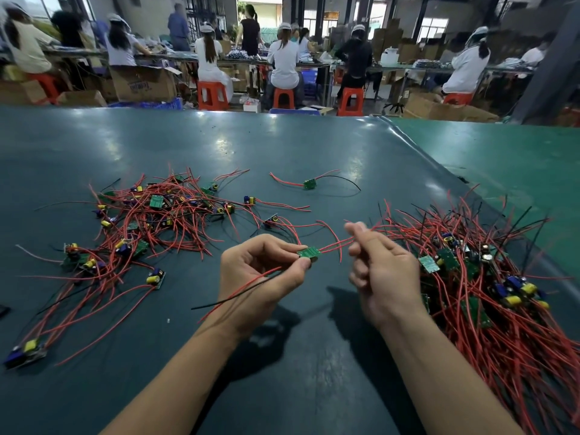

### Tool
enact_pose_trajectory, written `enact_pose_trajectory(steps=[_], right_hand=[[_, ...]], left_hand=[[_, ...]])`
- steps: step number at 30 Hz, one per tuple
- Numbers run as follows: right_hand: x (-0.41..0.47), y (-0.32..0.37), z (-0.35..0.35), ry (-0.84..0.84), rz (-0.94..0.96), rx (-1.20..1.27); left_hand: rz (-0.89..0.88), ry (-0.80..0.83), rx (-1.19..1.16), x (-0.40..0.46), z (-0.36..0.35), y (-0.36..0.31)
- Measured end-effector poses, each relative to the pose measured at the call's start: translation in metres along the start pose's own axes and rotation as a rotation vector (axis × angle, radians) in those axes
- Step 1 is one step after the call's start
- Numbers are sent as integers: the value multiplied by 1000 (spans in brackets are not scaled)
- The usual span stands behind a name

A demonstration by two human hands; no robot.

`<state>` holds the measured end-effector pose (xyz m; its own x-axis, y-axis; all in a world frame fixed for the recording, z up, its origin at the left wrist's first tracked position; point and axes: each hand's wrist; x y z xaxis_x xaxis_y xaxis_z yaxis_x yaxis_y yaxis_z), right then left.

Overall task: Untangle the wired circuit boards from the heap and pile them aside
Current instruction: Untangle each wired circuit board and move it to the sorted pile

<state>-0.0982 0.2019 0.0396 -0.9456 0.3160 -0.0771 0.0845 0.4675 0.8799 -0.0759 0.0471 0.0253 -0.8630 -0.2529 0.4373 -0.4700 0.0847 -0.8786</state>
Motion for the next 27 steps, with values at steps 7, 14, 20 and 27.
enact_pose_trajectory(steps=[7, 14, 20, 27], right_hand=[[7, 6, 6, -238, 50, 206], [-17, -21, -6, 451, 17, -345], [-22, -23, -3, 460, 389, -441], [-28, -25, -4, 469, 589, -571]], left_hand=[[197, -188, -283, 15, 5, -2], [548, -100, -452, 21, 11, -9], [534, -26, -313, 22, 11, -10], [514, 49, -247, 20, 10, -4]])
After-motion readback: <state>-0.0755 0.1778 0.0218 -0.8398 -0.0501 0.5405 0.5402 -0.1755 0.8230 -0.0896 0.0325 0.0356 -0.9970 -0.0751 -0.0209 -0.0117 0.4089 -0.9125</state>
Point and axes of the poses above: each hand's wrist, its own x-axis towards the middle knuckle, its own z-axis out of the back of the hand, y = z × x, and after that the axes turned 7 degrees about -y, right-handed
